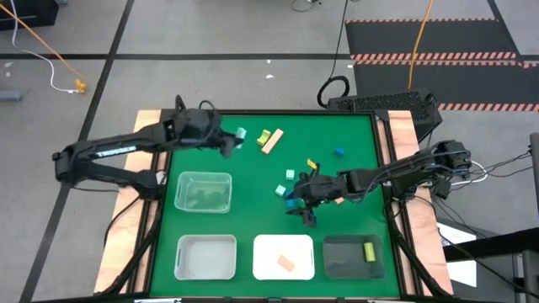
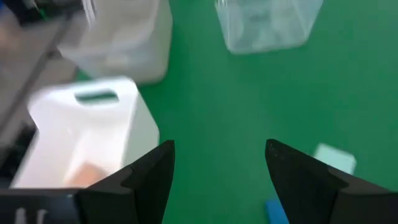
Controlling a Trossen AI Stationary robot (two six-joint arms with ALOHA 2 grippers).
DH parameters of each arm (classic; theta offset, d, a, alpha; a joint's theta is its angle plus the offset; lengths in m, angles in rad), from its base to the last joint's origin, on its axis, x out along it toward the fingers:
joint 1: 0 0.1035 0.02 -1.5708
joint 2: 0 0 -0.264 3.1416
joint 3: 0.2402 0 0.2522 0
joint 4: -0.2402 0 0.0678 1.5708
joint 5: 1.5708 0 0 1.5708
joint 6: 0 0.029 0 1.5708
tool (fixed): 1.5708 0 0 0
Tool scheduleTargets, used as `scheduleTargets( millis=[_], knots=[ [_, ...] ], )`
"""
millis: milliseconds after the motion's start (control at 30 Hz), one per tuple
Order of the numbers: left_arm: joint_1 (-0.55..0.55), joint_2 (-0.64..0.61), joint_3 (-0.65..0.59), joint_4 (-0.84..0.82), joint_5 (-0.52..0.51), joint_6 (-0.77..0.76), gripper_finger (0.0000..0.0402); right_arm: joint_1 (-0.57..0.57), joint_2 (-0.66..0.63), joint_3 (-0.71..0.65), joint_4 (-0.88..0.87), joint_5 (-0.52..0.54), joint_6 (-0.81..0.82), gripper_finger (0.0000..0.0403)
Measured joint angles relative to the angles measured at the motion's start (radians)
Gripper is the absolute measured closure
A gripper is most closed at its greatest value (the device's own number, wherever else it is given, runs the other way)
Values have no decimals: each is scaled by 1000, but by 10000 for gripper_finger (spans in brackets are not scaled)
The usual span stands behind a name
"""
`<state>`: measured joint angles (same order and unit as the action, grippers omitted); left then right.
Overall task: Sort & place blocks by color
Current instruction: Put the top left light blue block into the transparent bin
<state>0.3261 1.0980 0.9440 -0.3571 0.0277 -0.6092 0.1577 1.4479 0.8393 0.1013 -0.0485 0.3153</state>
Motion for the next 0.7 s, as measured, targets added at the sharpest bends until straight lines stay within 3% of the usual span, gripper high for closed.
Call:
scheduleTargets(
  millis=[200, 400, 533, 700],
  knots=[
    [-174, -48, 2, 223, -2, -5, 274, 0, 0, -61, 241, 47, 68, 163],
    [-338, -42, 3, 254, -1, -2, 274, 0, 0, -80, 386, 48, 155, 163],
    [-428, -41, 3, 104, -1, -48, 274, 3, 0, -80, 409, 49, 182, 163],
    [-539, -48, 3, -232, -2, -203, 274, 4, 0, -80, 395, 49, 197, 163]
  ],
)
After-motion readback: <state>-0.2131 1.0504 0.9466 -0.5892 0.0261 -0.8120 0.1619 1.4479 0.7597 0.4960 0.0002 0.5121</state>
